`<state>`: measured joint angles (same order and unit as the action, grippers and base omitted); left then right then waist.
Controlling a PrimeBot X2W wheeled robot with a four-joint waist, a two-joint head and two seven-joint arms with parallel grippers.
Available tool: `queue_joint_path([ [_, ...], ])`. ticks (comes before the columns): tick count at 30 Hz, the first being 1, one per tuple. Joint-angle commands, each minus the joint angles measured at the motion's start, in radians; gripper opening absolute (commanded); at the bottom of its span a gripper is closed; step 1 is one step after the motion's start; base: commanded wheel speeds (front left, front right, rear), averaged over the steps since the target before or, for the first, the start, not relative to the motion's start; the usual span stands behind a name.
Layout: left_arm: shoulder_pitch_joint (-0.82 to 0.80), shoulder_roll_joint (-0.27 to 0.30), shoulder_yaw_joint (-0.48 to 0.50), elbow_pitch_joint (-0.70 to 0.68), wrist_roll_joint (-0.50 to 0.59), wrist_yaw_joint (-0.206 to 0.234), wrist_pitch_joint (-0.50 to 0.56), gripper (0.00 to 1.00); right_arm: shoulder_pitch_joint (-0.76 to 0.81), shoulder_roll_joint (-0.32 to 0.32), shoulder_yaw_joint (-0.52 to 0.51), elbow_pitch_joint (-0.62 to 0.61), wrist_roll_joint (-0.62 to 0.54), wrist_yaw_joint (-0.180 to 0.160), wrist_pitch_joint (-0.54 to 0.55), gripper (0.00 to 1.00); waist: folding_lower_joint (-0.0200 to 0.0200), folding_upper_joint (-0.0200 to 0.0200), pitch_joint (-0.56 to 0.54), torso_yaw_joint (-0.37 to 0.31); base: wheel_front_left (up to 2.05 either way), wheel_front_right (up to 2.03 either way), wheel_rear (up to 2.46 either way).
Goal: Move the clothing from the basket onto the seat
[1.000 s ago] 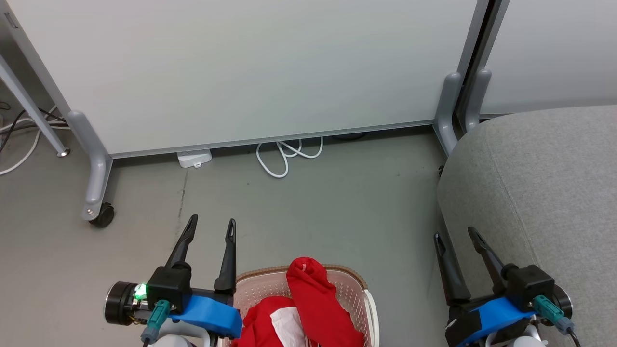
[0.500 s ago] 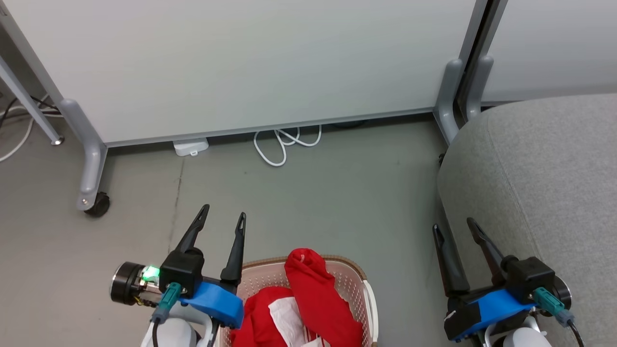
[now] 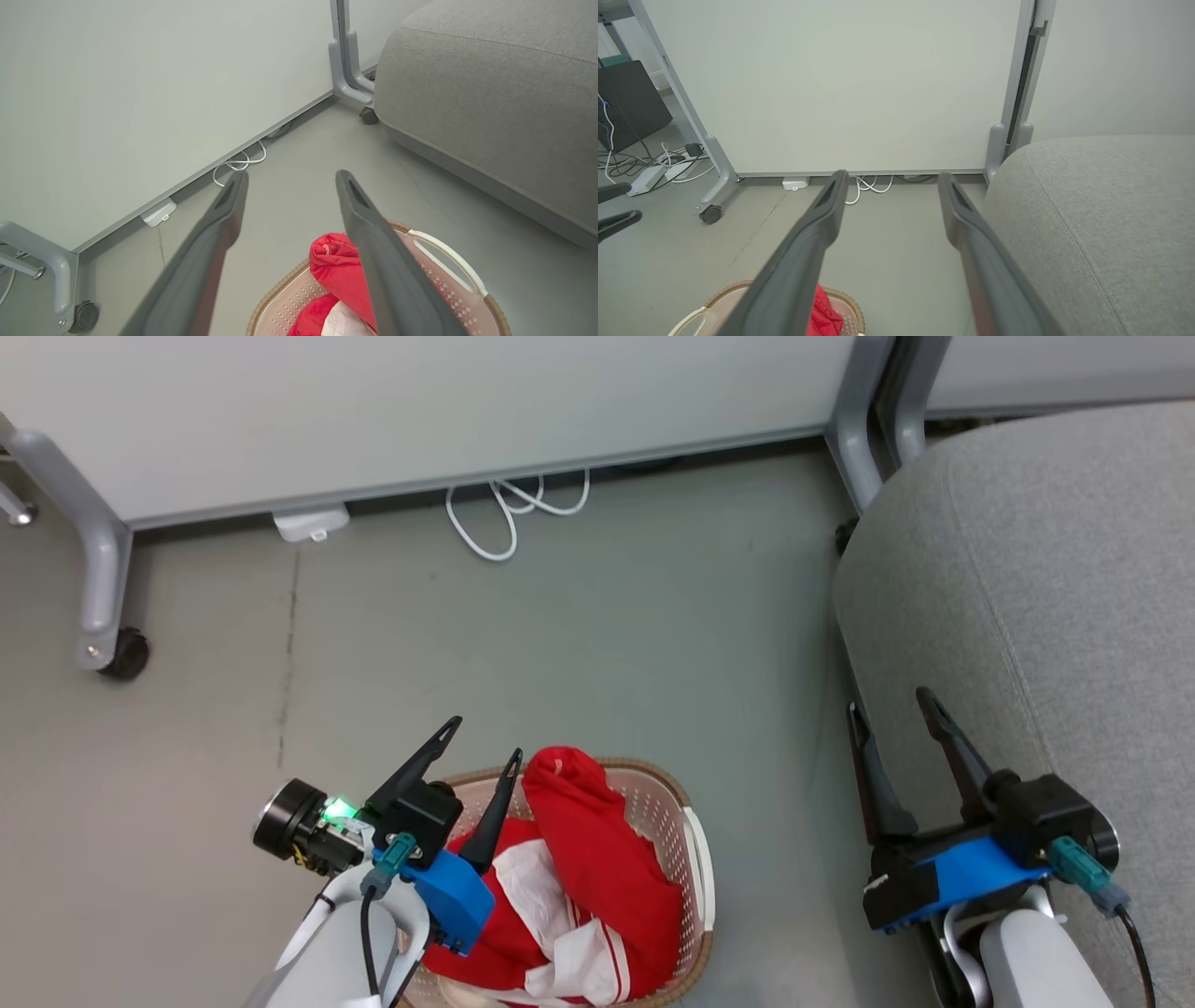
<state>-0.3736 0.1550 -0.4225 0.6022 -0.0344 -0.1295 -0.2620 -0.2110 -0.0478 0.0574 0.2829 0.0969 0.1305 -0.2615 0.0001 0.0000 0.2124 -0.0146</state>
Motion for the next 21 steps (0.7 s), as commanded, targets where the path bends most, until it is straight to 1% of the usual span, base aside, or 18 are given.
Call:
queue_joint_path([
  [1, -0.030, 0.015, -0.028, 0.023, -0.008, -0.001, -0.005, 1.00, -0.023, -0.004, 0.000, -0.005, -0.007, 0.000, -0.006, 1.00, -0.0001, 0.0000, 0.041, -0.016, 0.00, 0.00, 0.00],
  [9, -0.139, 0.061, -0.223, 0.164, -0.052, -0.001, -0.005, 1.00, -0.086, -0.004, 0.010, -0.022, -0.004, 0.000, -0.005, 1.00, -0.0001, 0.0000, 0.150, -0.044, 0.00, 0.00, 0.00],
  [15, -0.221, 0.077, -0.353, 0.233, -0.089, -0.001, -0.005, 1.00, -0.131, -0.004, 0.014, -0.035, -0.011, 0.000, -0.005, 1.00, -0.0001, 0.0000, 0.233, -0.056, 0.00, 0.00, 0.00],
  [21, -0.300, 0.079, -0.501, 0.324, -0.114, -0.001, -0.005, 1.00, -0.179, -0.004, 0.022, -0.048, -0.020, 0.000, -0.005, 1.00, -0.0001, 0.0000, 0.310, -0.063, 0.00, 0.00, 0.00],
])
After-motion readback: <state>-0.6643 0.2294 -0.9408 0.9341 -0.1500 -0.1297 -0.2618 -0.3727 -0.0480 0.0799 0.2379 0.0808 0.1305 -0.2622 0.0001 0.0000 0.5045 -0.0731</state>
